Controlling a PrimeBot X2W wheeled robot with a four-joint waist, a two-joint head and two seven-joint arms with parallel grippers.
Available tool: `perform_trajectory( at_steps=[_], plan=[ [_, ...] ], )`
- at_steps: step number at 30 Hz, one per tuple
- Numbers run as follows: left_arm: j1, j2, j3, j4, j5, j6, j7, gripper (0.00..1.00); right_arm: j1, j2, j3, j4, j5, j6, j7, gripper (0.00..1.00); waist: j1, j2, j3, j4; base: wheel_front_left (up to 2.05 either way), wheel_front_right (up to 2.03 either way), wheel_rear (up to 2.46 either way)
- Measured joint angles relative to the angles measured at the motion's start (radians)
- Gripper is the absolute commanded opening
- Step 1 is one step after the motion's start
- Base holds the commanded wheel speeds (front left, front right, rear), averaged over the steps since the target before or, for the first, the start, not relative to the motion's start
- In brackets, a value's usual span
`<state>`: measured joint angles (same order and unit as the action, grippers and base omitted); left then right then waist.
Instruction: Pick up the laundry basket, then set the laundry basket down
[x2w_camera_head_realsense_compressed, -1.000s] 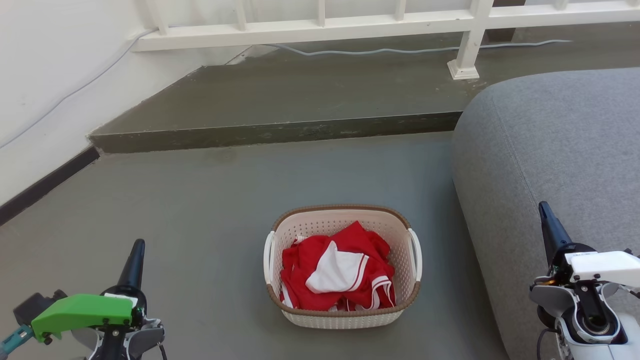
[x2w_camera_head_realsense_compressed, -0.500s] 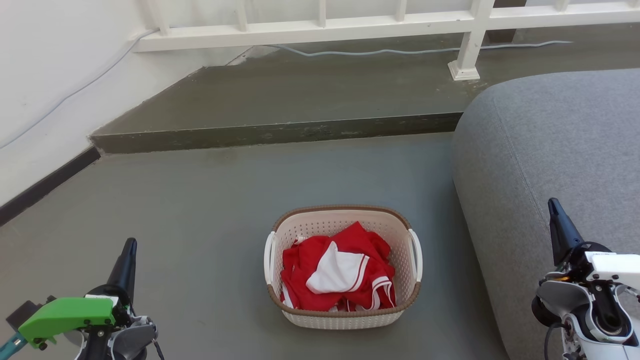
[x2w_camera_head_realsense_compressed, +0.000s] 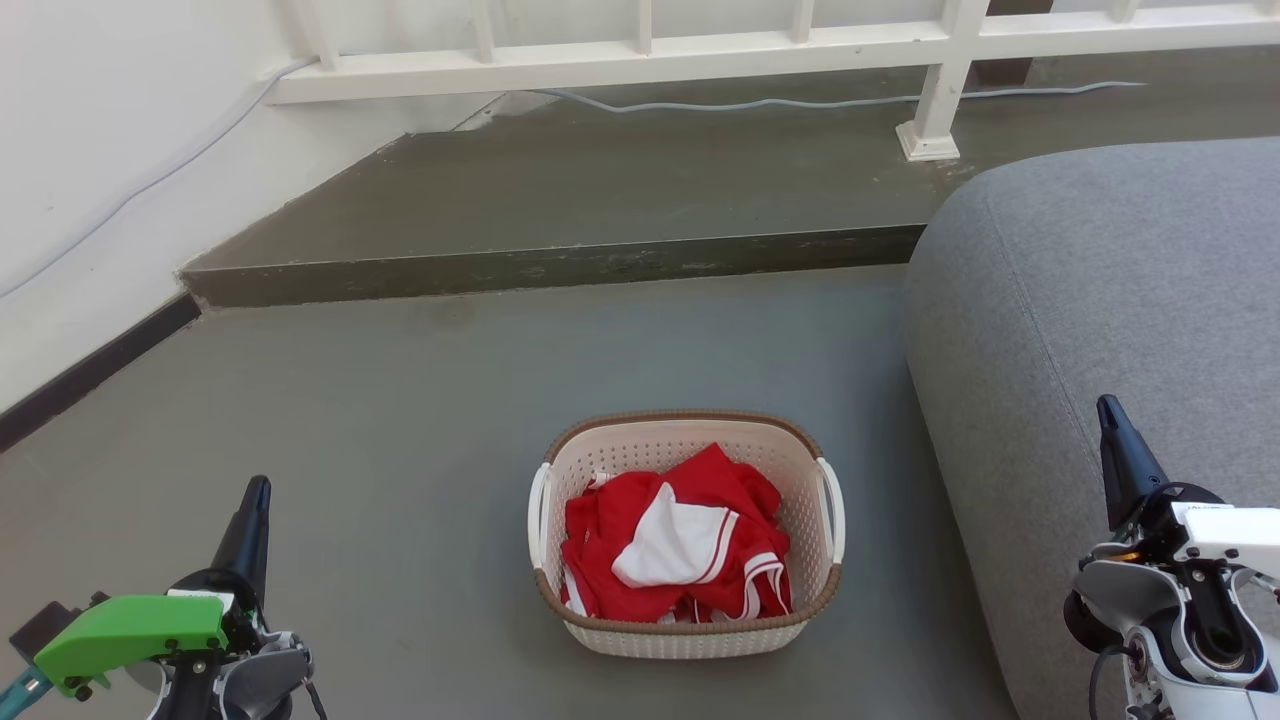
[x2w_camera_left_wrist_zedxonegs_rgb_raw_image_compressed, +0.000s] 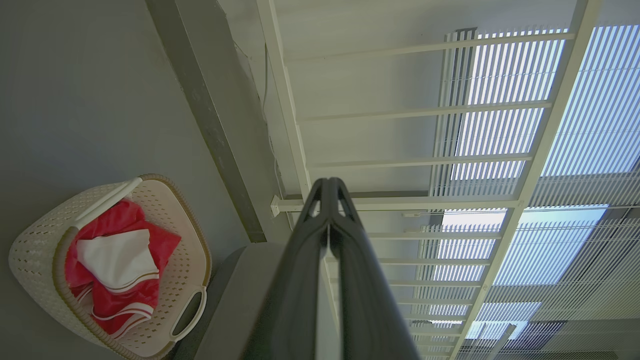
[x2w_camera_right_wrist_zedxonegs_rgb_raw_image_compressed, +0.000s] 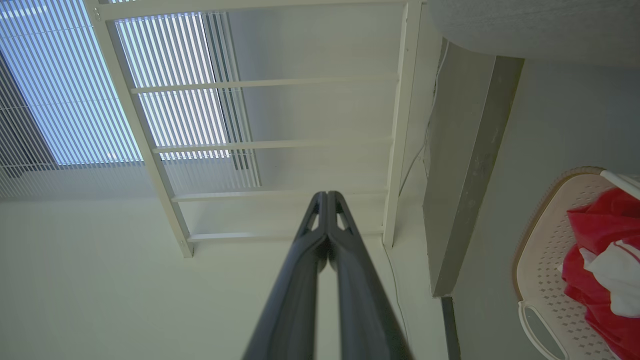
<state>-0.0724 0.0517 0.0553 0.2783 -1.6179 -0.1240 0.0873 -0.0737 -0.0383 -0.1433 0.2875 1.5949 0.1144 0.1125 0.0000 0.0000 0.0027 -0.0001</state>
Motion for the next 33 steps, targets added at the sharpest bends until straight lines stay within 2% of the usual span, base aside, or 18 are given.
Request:
perform_trajectory(
  at_steps=[33],
  plan=[
    [0.000, 0.000, 0.002, 0.000, 0.000, 0.000, 0.000, 0.00, 0.000, 0.000, 0.001, -0.002, 0.001, 0.000, 0.000, 0.00, 0.0000, 0.0000, 0.000, 0.000, 0.00, 0.00, 0.00]
  ],
)
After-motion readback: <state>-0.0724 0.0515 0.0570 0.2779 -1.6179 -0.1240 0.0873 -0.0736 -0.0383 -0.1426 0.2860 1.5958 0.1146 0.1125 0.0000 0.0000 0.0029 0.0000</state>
